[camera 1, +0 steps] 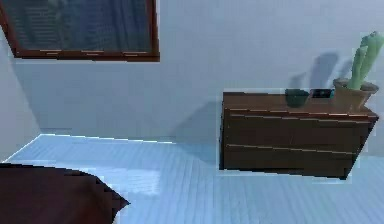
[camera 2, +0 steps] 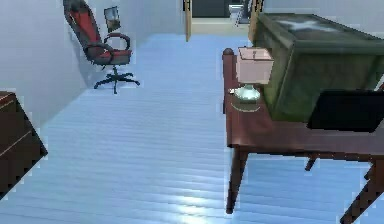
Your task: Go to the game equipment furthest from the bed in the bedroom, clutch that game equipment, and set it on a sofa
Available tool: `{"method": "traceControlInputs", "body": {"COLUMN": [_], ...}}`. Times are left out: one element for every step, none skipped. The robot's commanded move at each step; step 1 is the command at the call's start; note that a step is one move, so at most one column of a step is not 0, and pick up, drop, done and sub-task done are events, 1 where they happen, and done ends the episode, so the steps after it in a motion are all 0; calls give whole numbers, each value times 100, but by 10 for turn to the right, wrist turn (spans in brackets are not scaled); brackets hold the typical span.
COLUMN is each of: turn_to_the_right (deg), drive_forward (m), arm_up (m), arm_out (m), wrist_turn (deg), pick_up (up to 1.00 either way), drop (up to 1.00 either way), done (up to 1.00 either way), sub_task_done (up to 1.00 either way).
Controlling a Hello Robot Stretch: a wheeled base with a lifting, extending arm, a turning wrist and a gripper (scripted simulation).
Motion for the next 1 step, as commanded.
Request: {"method": "traceControlInputs", "body": {"turn_to_the_right": [360], "drive_forward": [0], "arm_up": [0], "arm_out": [0], "wrist_turn": [0], "pick_up": [0], "drop": [0], "done": [0], "sub_task_done": [0]}}
